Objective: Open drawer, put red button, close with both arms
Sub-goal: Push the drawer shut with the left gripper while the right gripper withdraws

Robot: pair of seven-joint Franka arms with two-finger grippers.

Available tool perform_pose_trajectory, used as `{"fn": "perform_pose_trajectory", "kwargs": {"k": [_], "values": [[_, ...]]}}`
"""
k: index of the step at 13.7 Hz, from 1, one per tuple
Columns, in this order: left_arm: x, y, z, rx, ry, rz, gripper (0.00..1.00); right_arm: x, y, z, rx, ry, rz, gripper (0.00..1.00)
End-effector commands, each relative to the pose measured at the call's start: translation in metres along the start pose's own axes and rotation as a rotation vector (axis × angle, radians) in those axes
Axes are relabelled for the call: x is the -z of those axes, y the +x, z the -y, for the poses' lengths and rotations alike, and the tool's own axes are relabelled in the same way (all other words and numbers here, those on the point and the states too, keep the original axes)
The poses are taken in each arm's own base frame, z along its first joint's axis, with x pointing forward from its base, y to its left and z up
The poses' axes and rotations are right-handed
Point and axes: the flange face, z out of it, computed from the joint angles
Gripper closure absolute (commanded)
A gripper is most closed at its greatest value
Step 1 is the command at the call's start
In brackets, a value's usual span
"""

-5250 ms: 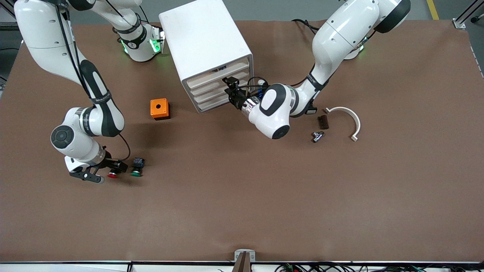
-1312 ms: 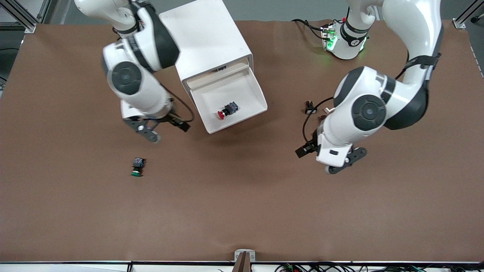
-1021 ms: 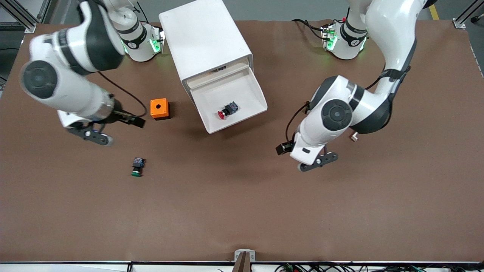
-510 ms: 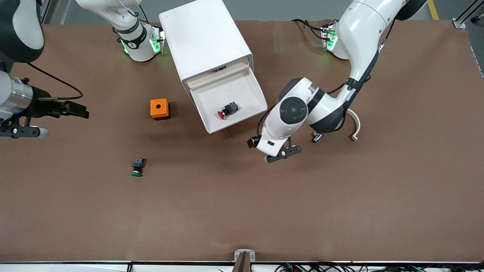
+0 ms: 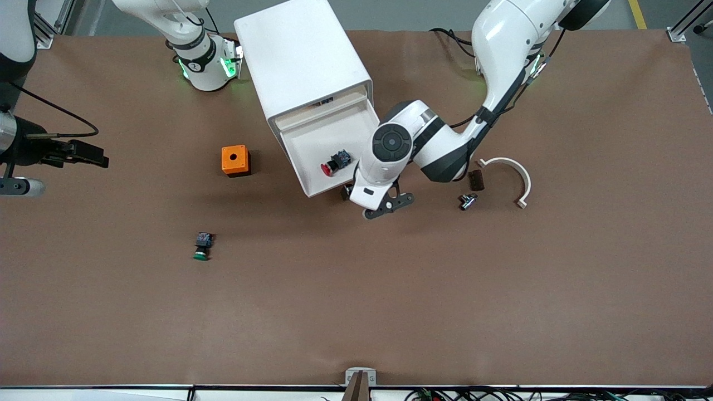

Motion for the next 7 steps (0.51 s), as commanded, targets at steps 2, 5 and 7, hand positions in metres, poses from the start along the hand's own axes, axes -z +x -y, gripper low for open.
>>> {"fn": "perform_pose_trajectory", "kwargs": {"k": [2,5,7], "values": [[-0.006,-0.034,-0.013,0.047,-0.010,0.070,0.00,0.007,0.001,-0.008,0.018,-0.015,-0.001,0.00],[-0.017,-0.076,-0.021,0.045,0.038,0.105,0.00,0.008,0.001,-0.020,-0.004,-0.005,-0.006,0.00],[-0.025,-0.103,-0.027,0.056,0.057,0.112,0.00,0.008,0.001,-0.020,-0.002,-0.005,-0.005,0.00]]}}
